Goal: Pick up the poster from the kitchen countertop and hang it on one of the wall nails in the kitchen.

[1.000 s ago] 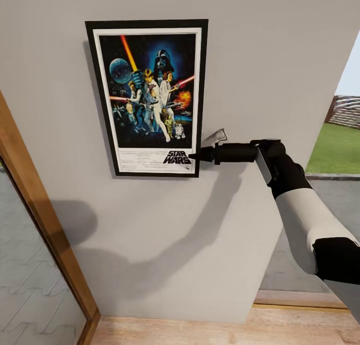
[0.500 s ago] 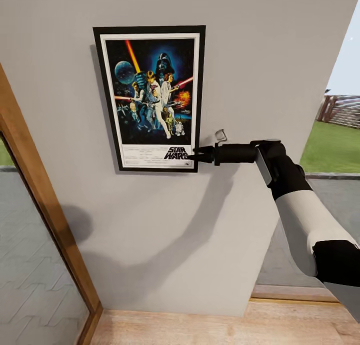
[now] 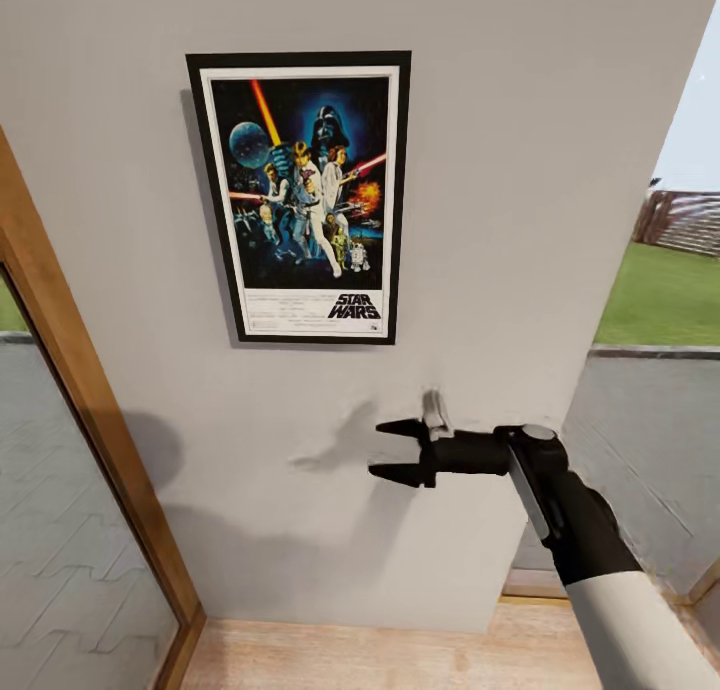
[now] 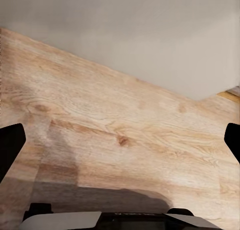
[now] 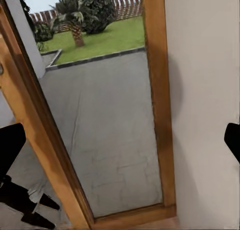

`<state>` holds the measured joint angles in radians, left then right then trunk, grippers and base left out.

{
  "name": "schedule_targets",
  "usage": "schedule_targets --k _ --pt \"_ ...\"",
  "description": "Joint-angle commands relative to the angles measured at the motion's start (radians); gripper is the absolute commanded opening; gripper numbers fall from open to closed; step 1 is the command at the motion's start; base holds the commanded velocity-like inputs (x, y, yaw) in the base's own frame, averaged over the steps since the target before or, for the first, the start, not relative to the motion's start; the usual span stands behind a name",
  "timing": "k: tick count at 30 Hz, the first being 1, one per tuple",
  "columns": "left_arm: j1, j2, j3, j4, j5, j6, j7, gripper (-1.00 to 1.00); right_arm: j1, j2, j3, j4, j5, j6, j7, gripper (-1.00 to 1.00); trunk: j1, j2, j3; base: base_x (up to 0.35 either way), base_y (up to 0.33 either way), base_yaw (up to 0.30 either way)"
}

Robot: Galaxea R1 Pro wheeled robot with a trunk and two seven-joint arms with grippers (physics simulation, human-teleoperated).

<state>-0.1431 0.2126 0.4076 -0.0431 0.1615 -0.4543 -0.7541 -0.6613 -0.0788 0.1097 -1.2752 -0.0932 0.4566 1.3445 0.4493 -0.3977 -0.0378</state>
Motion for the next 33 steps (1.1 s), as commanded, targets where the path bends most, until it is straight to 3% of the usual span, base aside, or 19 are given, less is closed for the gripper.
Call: schedule_targets --k 1,3,6,9,10,12,14,15,16,17,18,19,23,25,26,32,33 --pt "-0.001 0.002 -0.005 0.002 0.011 -0.001 -0.005 1.0 0.08 -0.001 0.001 -0.009 -0.007 -0.051 0.0 1.0 0.001 -0.002 -0.002 0.0 0.0 0.0" --pt "-0.001 0.003 -0.005 0.002 0.011 -0.001 -0.005 1.0 0.161 -0.001 0.001 -0.012 -0.005 -0.106 -0.001 1.0 0.001 -0.002 -0.002 0.0 0.0 0.0" --pt "-0.001 0.006 -0.004 0.002 0.011 -0.001 -0.005 1.0 0.344 -0.003 -0.001 0.009 -0.004 -0.223 -0.006 1.0 0.001 -0.002 -0.002 0.0 0.0 0.0" --pt "-0.001 0.006 -0.003 0.002 0.011 -0.001 -0.005 1.0 0.452 -0.02 -0.012 0.085 -0.003 -0.328 -0.008 1.0 0.001 -0.002 -0.002 0.0 0.0 0.0" --pt "-0.001 0.006 -0.003 0.002 0.011 -0.001 -0.005 1.0 0.473 -0.024 -0.022 0.114 -0.003 -0.357 -0.009 1.0 0.001 -0.002 -0.002 0.0 0.0 0.0" --pt "-0.001 0.007 -0.003 0.002 0.011 -0.001 -0.005 1.0 0.531 -0.041 -0.101 0.272 -0.003 -0.464 -0.008 1.0 0.001 -0.002 -0.002 0.0 0.0 0.0" --pt "-0.001 0.008 -0.003 0.002 0.011 -0.001 -0.005 1.0 0.547 -0.051 -0.157 0.368 -0.002 -0.506 -0.008 1.0 0.001 -0.002 -0.002 0.0 0.0 0.0" --pt "-0.001 0.009 -0.003 0.002 0.012 -0.001 -0.005 1.0 0.556 -0.059 -0.211 0.47 0.0 -0.543 -0.007 1.0 0.001 -0.002 -0.002 0.0 0.0 0.0" --pt "-0.001 0.009 -0.003 0.002 0.012 -0.001 -0.005 1.0 0.556 -0.059 -0.211 0.47 0.0 -0.543 -0.007 1.0 0.001 -0.002 -0.002 0.0 0.0 0.0" --pt "-0.001 0.011 -0.003 0.003 0.012 -0.001 -0.005 1.0 0.563 -0.067 -0.253 0.563 0.003 -0.578 -0.008 1.0 0.001 -0.002 -0.002 0.0 0.0 0.0" --pt "-0.001 0.012 -0.003 0.003 0.012 -0.001 -0.005 1.0 0.567 -0.082 -0.279 0.644 0.005 -0.611 -0.014 1.0 0.001 -0.002 -0.002 0.0 0.0 0.0" --pt "-0.001 0.015 -0.003 0.003 0.012 0.0 -0.004 1.0 0.571 -0.114 -0.308 0.767 0.008 -0.647 -0.048 1.0 0.001 -0.002 -0.002 0.0 0.0 0.0" --pt "-0.001 0.015 -0.003 0.003 0.012 0.0 -0.001 1.0 0.573 -0.146 -0.322 0.898 0.009 -0.665 -0.14 1.0 0.001 -0.002 -0.002 0.0 0.0 0.0" --pt "-0.001 0.016 -0.003 0.003 0.012 0.0 0.013 1.0 0.573 -0.163 -0.327 0.968 0.009 -0.671 -0.243 1.0 0.001 -0.002 -0.002 0.0 0.0 0.0" --pt "-0.001 0.016 -0.002 0.003 0.012 -0.001 0.084 1.0 0.574 -0.17 -0.329 1.008 0.008 -0.673 -0.381 1.0 0.001 -0.002 -0.002 0.0 0.0 0.0" --pt "-0.001 0.015 -0.003 0.002 0.012 -0.001 0.127 1.0 0.574 -0.169 -0.328 1.021 0.007 -0.675 -0.454 1.0 0.001 -0.002 -0.002 0.0 0.0 0.0" --pt "-0.001 0.014 -0.003 0.002 0.012 -0.001 0.134 1.0 0.574 -0.168 -0.329 1.023 0.007 -0.676 -0.522 1.0 0.001 -0.002 -0.002 0.0 0.0 0.0"
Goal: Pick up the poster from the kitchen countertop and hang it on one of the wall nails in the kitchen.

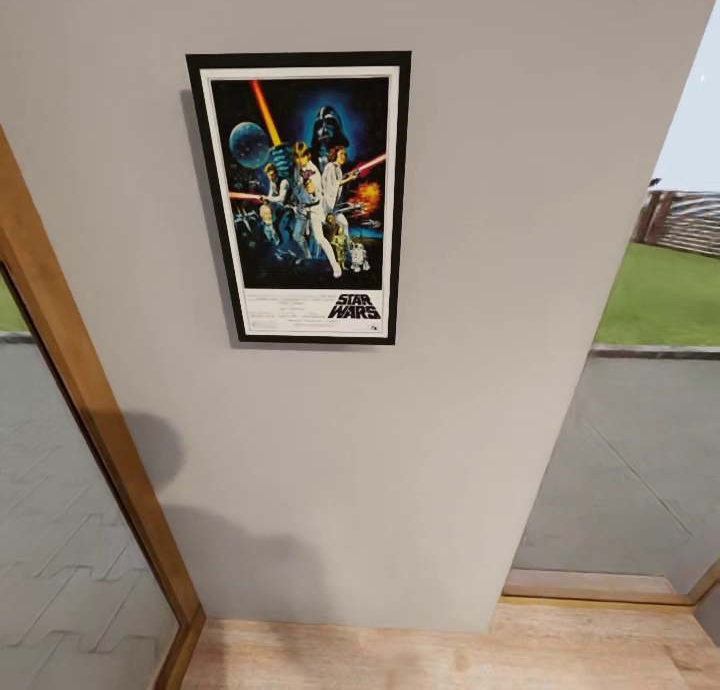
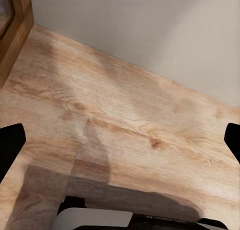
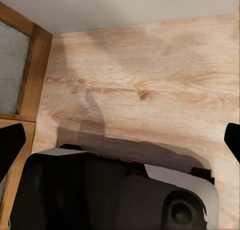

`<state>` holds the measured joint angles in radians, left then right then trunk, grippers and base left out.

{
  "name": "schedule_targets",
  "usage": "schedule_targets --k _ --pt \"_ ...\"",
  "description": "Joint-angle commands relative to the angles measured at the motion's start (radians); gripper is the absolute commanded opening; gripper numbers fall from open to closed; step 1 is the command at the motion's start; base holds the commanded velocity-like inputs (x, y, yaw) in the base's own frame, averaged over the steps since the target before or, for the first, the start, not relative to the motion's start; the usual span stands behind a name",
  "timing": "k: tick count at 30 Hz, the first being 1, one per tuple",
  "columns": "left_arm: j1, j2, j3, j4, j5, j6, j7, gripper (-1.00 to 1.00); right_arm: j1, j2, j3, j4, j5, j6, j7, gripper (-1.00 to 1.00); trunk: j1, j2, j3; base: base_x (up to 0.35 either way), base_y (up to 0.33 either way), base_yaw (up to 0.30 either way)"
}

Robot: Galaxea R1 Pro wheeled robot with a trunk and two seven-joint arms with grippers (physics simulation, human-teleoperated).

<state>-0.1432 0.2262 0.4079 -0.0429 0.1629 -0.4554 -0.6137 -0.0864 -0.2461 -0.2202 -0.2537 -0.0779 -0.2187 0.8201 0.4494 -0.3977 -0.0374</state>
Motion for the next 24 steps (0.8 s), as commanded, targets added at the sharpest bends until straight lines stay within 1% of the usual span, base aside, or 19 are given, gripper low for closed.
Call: schedule_targets --k 1,4,8,13,24 --pt "-0.001 0.0 -0.003 0.002 0.01 0.0 -0.006 1.0 -0.001 0.0 0.001 0.002 -0.008 0.0 -0.014 1.0 0.001 -0.002 -0.002 0.0 0.0 0.0" --pt "-0.001 0.0 -0.003 0.001 0.01 0.0 -0.004 1.0 -0.001 0.003 0.001 0.003 -0.01 0.0 -0.109 1.0 0.001 -0.002 0.001 0.0 0.0 0.0" --pt "-0.001 -0.001 -0.003 0.001 0.01 0.0 -0.003 1.0 -0.001 0.003 0.001 0.004 -0.012 0.0 -0.157 1.0 0.001 -0.002 0.007 0.0 0.0 0.0" --pt "-0.001 -0.001 -0.003 0.001 0.01 0.0 -0.003 1.0 -0.001 0.004 0.001 0.004 -0.012 -0.001 -0.172 1.0 0.001 -0.002 0.015 0.0 0.0 0.0" --pt "-0.001 -0.001 -0.003 0.001 0.01 0.0 -0.003 1.0 -0.001 0.005 0.001 0.005 -0.013 -0.002 -0.177 1.0 0.001 -0.002 0.033 0.0 0.0 0.0"
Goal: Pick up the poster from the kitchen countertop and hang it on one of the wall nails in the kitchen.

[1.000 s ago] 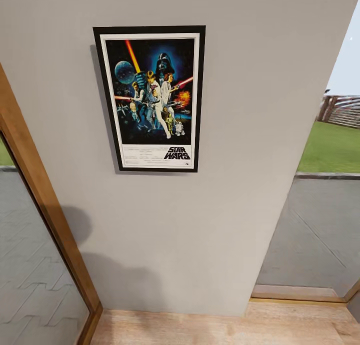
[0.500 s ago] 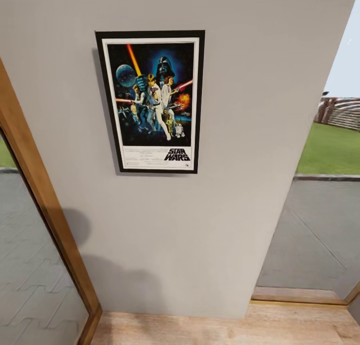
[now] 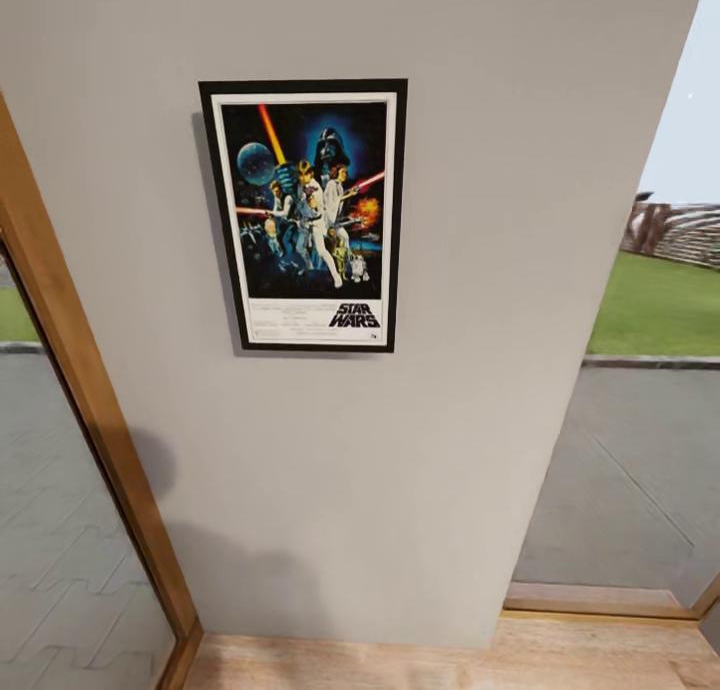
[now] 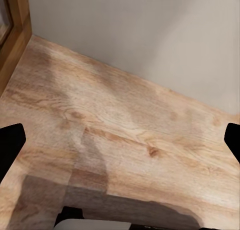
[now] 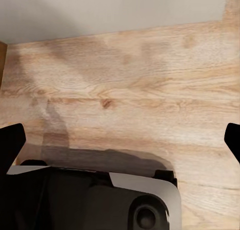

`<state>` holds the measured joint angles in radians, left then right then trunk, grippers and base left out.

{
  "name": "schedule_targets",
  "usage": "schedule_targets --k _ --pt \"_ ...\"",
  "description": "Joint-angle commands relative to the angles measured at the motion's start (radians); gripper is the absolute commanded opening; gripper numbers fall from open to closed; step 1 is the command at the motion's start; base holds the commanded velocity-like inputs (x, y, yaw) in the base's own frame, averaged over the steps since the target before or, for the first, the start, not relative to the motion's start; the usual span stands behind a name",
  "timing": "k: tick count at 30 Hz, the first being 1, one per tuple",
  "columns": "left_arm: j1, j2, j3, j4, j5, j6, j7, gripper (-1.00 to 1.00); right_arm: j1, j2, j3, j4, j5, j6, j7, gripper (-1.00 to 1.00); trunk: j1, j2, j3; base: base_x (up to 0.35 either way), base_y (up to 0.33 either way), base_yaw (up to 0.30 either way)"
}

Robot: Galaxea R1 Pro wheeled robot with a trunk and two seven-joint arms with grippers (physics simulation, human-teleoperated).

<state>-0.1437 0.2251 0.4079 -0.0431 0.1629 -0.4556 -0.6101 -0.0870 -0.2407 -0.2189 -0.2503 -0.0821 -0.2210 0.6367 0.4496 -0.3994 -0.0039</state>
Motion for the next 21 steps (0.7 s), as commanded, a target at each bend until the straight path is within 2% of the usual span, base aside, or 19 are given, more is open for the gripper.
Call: schedule_targets --k 1,2,6,11,16,21 --pt "0.0 0.0 -0.003 0.002 0.01 0.0 -0.007 1.0 0.0 0.0 0.0 0.002 -0.008 0.0 0.006 1.0 0.0 -0.001 0.001 0.0 0.0 0.0" --pt "0.0 0.0 -0.003 0.002 0.01 0.0 -0.007 1.0 0.0 0.001 0.0 0.002 -0.007 0.0 -0.03 1.0 0.0 -0.001 0.002 0.0 0.0 0.0" --pt "0.0 0.0 -0.003 0.002 0.01 0.0 -0.007 1.0 0.0 0.017 0.0 0.01 -0.006 0.001 -0.102 1.0 0.0 -0.001 0.005 0.0 0.0 0.0" --pt "0.0 0.0 -0.003 0.002 0.01 0.0 -0.007 1.0 0.0 0.026 0.001 0.08 -0.007 0.002 -0.204 1.0 0.0 -0.001 0.005 0.0 0.0 0.0" --pt "0.0 0.0 -0.003 0.002 0.01 0.0 -0.007 1.0 0.0 0.032 0.001 0.177 -0.006 0.003 -0.265 1.0 0.0 -0.001 0.005 0.0 0.0 0.0" --pt "0.0 0.0 -0.003 0.002 0.01 0.0 -0.007 1.0 0.0 0.039 0.001 0.217 -0.006 0.003 -0.277 1.0 0.0 -0.001 0.005 0.0 0.0 0.0"
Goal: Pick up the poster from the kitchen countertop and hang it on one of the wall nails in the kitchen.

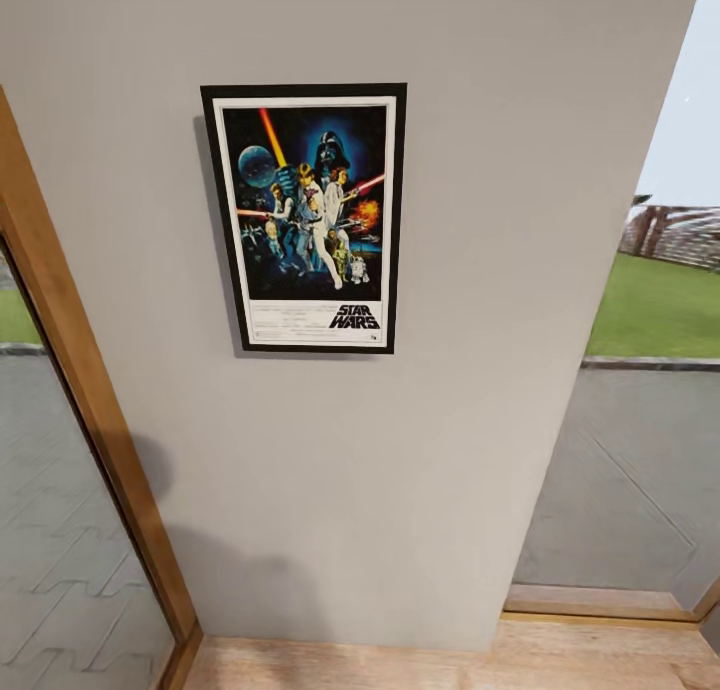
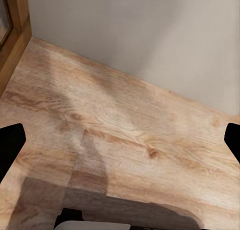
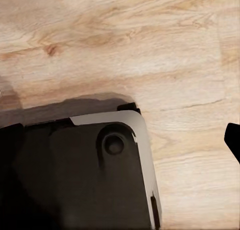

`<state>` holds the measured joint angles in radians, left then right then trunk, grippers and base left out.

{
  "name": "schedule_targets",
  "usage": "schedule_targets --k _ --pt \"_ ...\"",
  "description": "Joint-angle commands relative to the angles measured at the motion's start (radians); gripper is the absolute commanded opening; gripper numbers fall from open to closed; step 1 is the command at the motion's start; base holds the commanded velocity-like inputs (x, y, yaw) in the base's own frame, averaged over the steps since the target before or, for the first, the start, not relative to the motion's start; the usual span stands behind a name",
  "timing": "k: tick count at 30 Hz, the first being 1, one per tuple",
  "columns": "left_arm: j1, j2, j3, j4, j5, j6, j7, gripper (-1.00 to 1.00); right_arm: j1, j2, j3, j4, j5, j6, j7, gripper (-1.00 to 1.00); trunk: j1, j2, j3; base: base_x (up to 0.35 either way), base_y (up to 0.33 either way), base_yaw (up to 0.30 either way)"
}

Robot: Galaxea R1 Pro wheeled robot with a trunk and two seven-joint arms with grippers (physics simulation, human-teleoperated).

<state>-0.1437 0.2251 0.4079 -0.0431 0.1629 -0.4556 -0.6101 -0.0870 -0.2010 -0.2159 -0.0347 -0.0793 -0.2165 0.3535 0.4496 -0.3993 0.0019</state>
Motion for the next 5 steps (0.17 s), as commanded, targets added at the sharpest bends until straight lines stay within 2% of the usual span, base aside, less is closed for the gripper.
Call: schedule_targets --k 1,5 --pt "0.0 0.0 -0.003 0.002 0.01 0.0 -0.007 1.0 0.0 0.006 -0.001 0.013 -0.01 -0.001 0.003 1.0 0.0 -0.001 0.0 0.0 0.0 0.0" --pt "0.0 0.0 -0.003 0.002 0.01 0.0 -0.007 1.0 0.0 0.009 -0.002 0.015 -0.01 -0.002 0.003 1.0 0.0 -0.001 0.0 0.0 0.0 0.0"
